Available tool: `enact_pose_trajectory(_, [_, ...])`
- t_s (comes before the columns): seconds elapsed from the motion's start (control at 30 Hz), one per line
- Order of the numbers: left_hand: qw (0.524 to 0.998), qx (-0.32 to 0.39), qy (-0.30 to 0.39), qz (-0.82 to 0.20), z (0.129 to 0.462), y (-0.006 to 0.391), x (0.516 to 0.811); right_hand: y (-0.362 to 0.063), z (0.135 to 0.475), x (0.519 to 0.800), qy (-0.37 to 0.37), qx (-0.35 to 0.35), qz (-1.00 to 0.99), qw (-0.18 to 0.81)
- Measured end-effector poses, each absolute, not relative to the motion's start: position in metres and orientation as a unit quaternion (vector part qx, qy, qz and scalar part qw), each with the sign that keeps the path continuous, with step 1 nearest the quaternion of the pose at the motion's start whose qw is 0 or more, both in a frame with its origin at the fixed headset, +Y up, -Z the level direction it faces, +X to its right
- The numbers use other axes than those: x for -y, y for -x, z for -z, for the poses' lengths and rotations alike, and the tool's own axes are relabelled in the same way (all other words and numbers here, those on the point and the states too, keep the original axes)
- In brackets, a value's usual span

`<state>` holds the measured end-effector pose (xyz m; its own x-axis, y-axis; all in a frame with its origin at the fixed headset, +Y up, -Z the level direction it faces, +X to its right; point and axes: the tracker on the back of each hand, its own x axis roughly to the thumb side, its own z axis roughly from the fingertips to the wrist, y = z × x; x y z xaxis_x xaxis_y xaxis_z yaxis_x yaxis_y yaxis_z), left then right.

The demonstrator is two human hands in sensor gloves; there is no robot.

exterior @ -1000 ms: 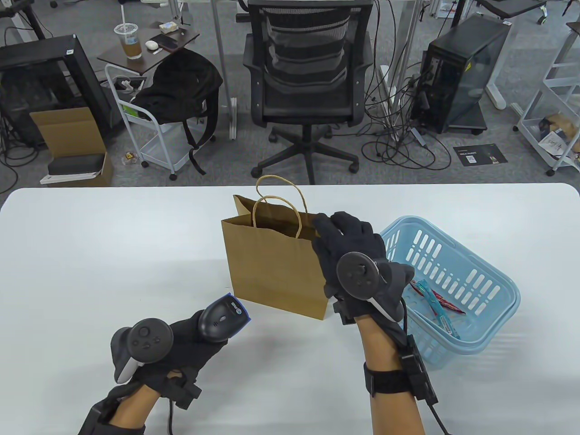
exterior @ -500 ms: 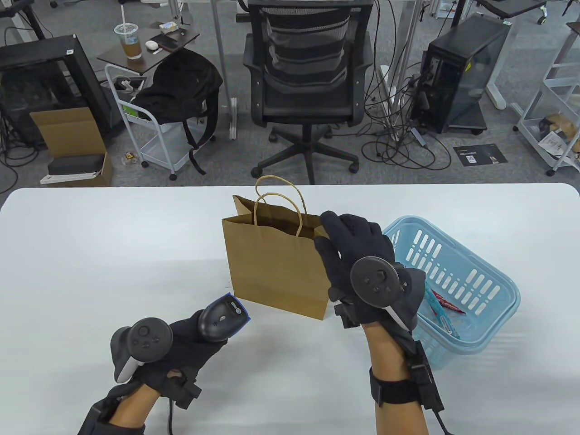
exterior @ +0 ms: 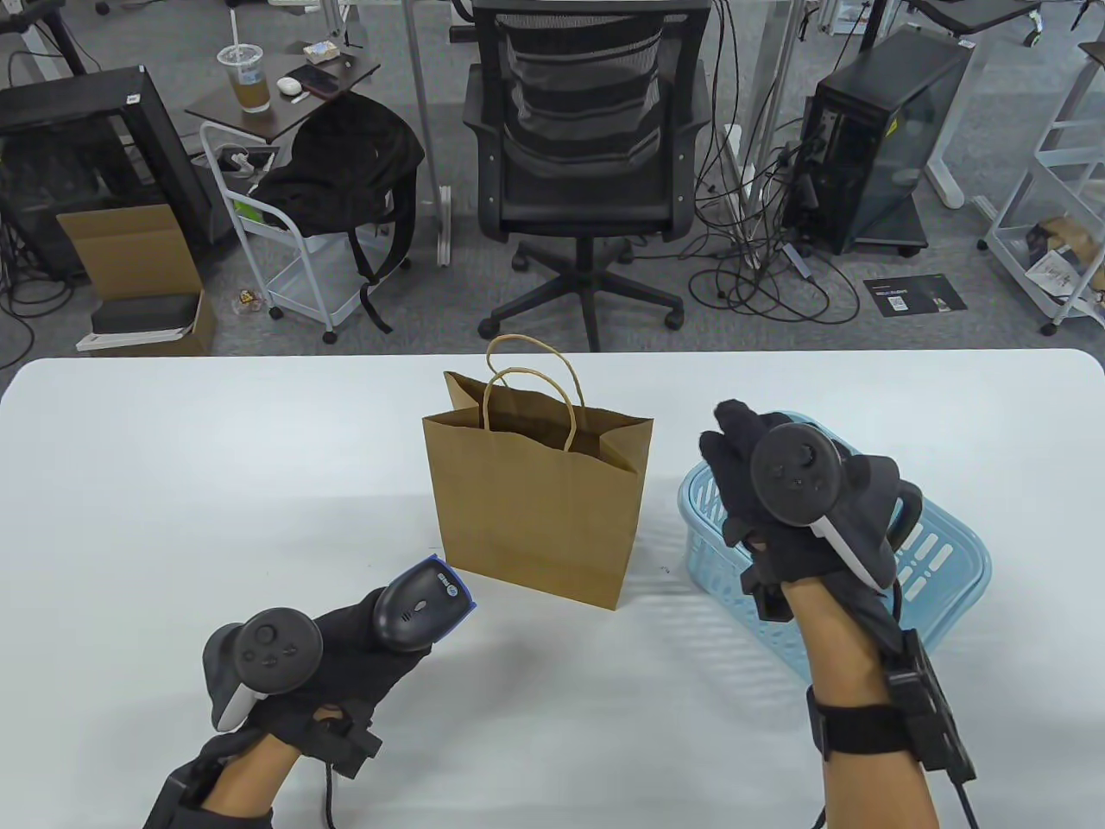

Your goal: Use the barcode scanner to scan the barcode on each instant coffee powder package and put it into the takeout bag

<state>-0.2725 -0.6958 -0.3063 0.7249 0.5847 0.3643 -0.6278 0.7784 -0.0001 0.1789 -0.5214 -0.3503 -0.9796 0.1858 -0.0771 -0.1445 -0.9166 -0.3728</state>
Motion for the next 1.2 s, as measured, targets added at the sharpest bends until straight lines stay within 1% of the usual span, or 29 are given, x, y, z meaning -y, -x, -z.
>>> enact_pose_trajectory(0.03, [0.927, 0.176, -0.063, -0.324, 0.306, 0.272, 0.696, -0.186, 0.359, 0.528, 0.064, 0.168, -0.982, 0.05])
enact_pose_trajectory(0.13, [0.929, 0.177, -0.062, -0.319, 0.306, 0.272, 0.696, -0.202, 0.377, 0.548, 0.083, 0.106, -0.991, -0.007])
enact_pose_trajectory(0.2, [0.929, 0.176, -0.061, -0.32, 0.306, 0.272, 0.696, -0.214, 0.392, 0.568, 0.097, 0.057, -0.993, -0.048])
enact_pose_trajectory(0.3, [0.929, 0.175, -0.061, -0.32, 0.305, 0.271, 0.696, -0.22, 0.403, 0.587, 0.105, 0.01, -0.99, -0.093])
enact_pose_trajectory(0.37, [0.926, 0.178, -0.072, -0.324, 0.304, 0.271, 0.695, -0.225, 0.412, 0.604, 0.107, -0.045, -0.984, -0.132])
enact_pose_trajectory(0.43, [0.924, 0.18, -0.078, -0.329, 0.303, 0.271, 0.694, -0.229, 0.418, 0.617, 0.112, -0.082, -0.979, -0.146])
enact_pose_trajectory(0.5, [0.924, 0.18, -0.078, -0.328, 0.303, 0.271, 0.693, -0.233, 0.423, 0.63, 0.103, -0.089, -0.978, -0.157])
enact_pose_trajectory(0.53, [0.925, 0.18, -0.077, -0.326, 0.303, 0.271, 0.694, -0.237, 0.426, 0.637, 0.103, -0.103, -0.976, -0.162])
enact_pose_trajectory(0.6, [0.927, 0.178, -0.07, -0.321, 0.304, 0.271, 0.695, -0.243, 0.43, 0.646, 0.122, -0.137, -0.967, -0.174])
enact_pose_trajectory(0.7, [0.93, 0.179, -0.064, -0.316, 0.305, 0.27, 0.698, -0.252, 0.433, 0.661, 0.151, -0.206, -0.954, -0.159])
enact_pose_trajectory(0.77, [0.929, 0.18, -0.066, -0.317, 0.305, 0.269, 0.698, -0.258, 0.434, 0.671, 0.164, -0.261, -0.943, -0.127])
enact_pose_trajectory(0.83, [0.93, 0.182, -0.065, -0.314, 0.305, 0.268, 0.698, -0.262, 0.433, 0.68, 0.169, -0.302, -0.934, -0.093])
enact_pose_trajectory(0.9, [0.93, 0.183, -0.065, -0.312, 0.305, 0.268, 0.698, -0.263, 0.434, 0.687, 0.162, -0.319, -0.93, -0.08])
enact_pose_trajectory(1.07, [0.932, 0.181, -0.061, -0.308, 0.305, 0.267, 0.699, -0.263, 0.436, 0.702, 0.158, -0.364, -0.913, -0.094])
enact_pose_trajectory(1.13, [0.933, 0.179, -0.058, -0.307, 0.305, 0.267, 0.699, -0.261, 0.437, 0.709, 0.146, -0.385, -0.907, -0.091])
enact_pose_trajectory(1.2, [0.934, 0.178, -0.056, -0.306, 0.305, 0.267, 0.7, -0.259, 0.438, 0.713, 0.145, -0.38, -0.909, -0.089])
